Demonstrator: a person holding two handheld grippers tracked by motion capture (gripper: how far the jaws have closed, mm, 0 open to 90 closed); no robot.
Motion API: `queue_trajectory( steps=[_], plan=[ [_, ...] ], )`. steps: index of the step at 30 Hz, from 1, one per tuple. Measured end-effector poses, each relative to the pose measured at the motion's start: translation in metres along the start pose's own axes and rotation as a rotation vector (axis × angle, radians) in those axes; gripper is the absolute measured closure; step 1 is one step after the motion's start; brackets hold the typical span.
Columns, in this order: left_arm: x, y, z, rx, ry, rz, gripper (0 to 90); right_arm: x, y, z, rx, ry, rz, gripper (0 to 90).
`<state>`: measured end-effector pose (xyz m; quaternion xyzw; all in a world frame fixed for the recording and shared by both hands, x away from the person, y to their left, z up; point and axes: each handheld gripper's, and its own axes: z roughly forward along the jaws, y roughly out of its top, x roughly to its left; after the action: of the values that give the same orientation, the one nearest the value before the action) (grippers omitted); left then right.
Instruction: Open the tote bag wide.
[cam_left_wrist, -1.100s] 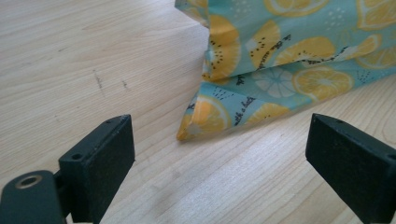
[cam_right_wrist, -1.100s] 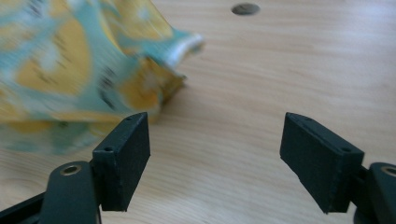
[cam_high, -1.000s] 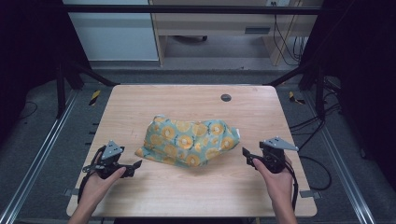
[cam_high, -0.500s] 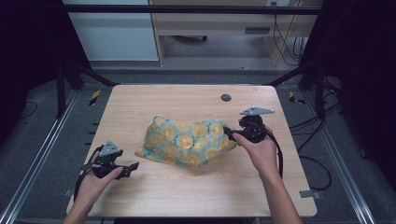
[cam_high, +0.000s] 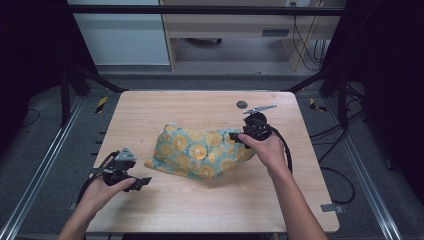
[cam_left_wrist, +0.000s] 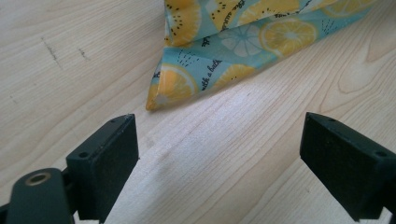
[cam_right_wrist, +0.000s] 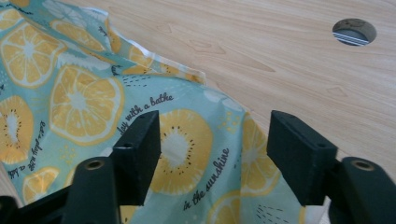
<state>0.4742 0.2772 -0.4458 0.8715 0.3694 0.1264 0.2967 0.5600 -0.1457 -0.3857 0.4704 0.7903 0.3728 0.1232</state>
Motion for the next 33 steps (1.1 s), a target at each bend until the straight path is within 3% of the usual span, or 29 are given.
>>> queue_trajectory(
  steps=[3,4,6,9,11,12,15,16,21,26,33],
  plan=[
    [0.002,0.004,0.000,0.004,-0.014,0.000,9.5,0.001,-0.001,0.002,0.011,0.020,0.001,42.7],
    [0.003,0.005,0.000,0.007,-0.019,-0.004,9.3,0.002,-0.002,0.003,0.009,0.030,-0.005,52.7],
    [0.004,0.007,0.000,0.011,-0.019,-0.003,9.1,0.002,-0.003,0.003,0.005,0.037,-0.005,56.6],
    [0.004,0.009,0.000,0.029,-0.018,0.004,9.1,0.006,-0.004,0.003,0.001,0.063,-0.022,72.9],
    [0.004,0.010,0.000,0.037,-0.020,0.009,9.2,0.010,-0.006,0.002,-0.032,0.078,-0.037,86.1],
    [0.004,0.012,-0.001,0.040,-0.019,0.011,9.2,0.012,-0.007,0.000,-0.051,0.079,-0.034,87.8],
    [0.005,0.014,-0.004,0.038,-0.020,0.007,9.4,0.016,-0.009,-0.004,-0.095,0.099,-0.039,88.7],
    [0.006,0.015,-0.005,0.040,-0.020,0.012,9.4,0.024,-0.012,-0.010,-0.138,0.119,-0.051,89.0],
    [0.011,0.026,-0.012,0.031,0.004,0.000,13.2,0.046,-0.023,-0.028,-0.219,0.182,-0.106,89.2],
    [0.010,0.037,-0.019,0.057,0.026,0.029,15.5,0.065,-0.041,-0.039,-0.239,0.222,-0.146,89.3],
    [0.012,0.064,-0.033,0.085,0.036,0.075,16.2,0.076,-0.053,-0.046,-0.246,0.241,-0.187,89.0]
  ],
)
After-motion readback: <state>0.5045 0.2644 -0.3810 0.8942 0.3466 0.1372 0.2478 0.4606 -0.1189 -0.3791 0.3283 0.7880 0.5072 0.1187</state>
